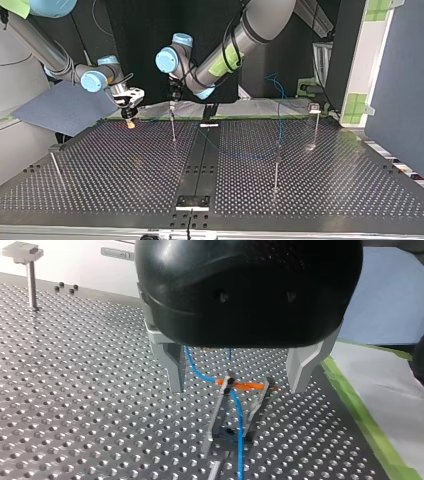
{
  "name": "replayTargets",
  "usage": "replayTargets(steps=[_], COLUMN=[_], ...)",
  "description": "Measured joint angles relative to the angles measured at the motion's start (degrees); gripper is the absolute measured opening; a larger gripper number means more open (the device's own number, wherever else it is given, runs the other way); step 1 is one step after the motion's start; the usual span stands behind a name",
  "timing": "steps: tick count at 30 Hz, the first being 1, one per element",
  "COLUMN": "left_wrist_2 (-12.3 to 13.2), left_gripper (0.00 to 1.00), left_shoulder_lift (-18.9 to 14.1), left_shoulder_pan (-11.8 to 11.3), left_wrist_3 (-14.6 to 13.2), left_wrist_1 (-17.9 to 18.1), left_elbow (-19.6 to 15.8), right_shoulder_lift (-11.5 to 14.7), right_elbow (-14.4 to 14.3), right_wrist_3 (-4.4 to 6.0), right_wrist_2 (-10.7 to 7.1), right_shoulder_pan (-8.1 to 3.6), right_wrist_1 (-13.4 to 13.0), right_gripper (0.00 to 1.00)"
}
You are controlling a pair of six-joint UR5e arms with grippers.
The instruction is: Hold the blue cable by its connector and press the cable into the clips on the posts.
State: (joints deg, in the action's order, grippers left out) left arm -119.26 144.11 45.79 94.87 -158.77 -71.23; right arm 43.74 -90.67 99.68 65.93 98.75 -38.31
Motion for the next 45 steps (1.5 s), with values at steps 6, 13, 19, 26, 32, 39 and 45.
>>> replayTargets(steps=[6,13,19,26,32,39,45], left_wrist_2=[-0.32,-0.43,-0.49,-0.6,-2.6,-4.89,-4.55], left_gripper=[1.0,1.0,1.0,1.0,1.0,1.0,1.0], left_shoulder_lift=[0.93,1.01,1.02,1.02,0.92,-1.36,-4.36], left_shoulder_pan=[0.13,-0.02,-0.14,-0.15,0.18,1.54,2.47], left_wrist_3=[-0.01,0.1,0.0,-0.25,-0.84,-0.91,-0.79], left_wrist_1=[-0.3,-0.46,-0.68,-0.9,-3.43,-3.49,-0.67], left_elbow=[0.01,0.03,0.01,0.0,0.01,-1.78,-4.75], right_shoulder_lift=[0.0,0.0,0.0,0.0,0.0,0.0,0.0], right_elbow=[0.0,0.0,-0.01,0.0,0.0,0.0,0.0], right_wrist_3=[0.0,0.0,0.0,0.0,0.0,0.0,0.0], right_wrist_2=[0.0,-0.15,-0.18,-0.17,-0.17,-0.18,-0.17], right_shoulder_pan=[0.0,-0.01,0.0,0.0,-0.01,-0.16,-0.19], right_wrist_1=[0.03,0.06,0.14,0.15,0.19,0.39,0.42], right_gripper=[0.0,0.0,0.0,0.0,0.0,0.0,0.0])
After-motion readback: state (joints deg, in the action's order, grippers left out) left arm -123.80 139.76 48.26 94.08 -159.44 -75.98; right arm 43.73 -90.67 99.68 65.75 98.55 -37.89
